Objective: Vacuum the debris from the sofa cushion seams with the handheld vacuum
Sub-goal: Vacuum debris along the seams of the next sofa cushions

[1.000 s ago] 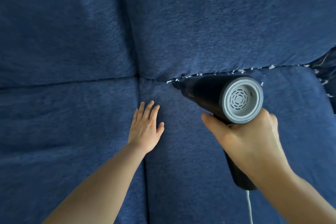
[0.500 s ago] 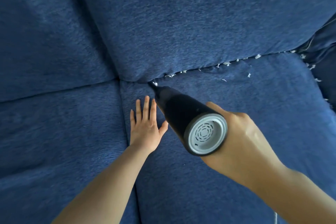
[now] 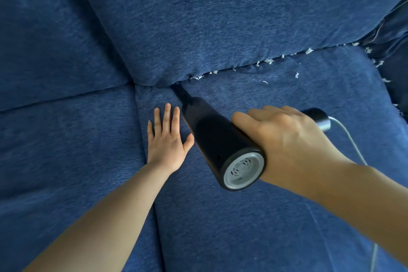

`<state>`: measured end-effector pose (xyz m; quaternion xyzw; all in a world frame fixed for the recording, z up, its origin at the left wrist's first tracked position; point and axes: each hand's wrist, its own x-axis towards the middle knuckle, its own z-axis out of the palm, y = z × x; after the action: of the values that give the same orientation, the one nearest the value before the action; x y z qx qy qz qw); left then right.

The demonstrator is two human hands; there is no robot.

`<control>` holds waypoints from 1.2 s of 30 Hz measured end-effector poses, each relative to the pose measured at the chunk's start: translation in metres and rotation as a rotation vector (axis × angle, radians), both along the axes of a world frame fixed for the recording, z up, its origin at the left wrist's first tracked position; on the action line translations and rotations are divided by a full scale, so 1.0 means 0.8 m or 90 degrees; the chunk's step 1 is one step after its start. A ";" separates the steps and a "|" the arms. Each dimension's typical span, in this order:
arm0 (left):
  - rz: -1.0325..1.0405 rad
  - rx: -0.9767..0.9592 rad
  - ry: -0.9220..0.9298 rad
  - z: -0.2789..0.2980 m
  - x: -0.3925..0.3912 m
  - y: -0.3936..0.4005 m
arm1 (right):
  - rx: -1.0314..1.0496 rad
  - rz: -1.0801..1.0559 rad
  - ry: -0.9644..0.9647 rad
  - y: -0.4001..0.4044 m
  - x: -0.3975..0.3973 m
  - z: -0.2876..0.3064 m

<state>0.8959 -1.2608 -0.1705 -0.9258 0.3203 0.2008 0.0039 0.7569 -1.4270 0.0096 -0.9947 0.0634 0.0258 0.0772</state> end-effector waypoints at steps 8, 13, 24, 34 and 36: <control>0.052 -0.051 -0.007 0.002 -0.006 -0.012 | -0.029 0.041 0.007 -0.031 -0.014 0.000; 0.187 -0.098 0.017 0.003 -0.021 -0.041 | -0.017 0.055 0.030 -0.052 -0.009 -0.023; 0.321 -0.036 0.031 0.011 -0.058 -0.110 | 0.007 0.100 0.083 -0.110 -0.030 0.006; 0.259 0.037 -0.008 0.027 -0.073 -0.108 | -0.073 0.140 0.011 -0.124 -0.014 -0.010; 0.249 0.031 -0.010 0.024 -0.074 -0.106 | -0.063 0.140 -0.013 -0.123 -0.024 -0.007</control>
<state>0.8364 -1.3453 -0.1514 -0.9715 0.1293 0.1986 -0.0101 0.7378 -1.5255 0.0038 -0.9984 -0.0456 0.0211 0.0257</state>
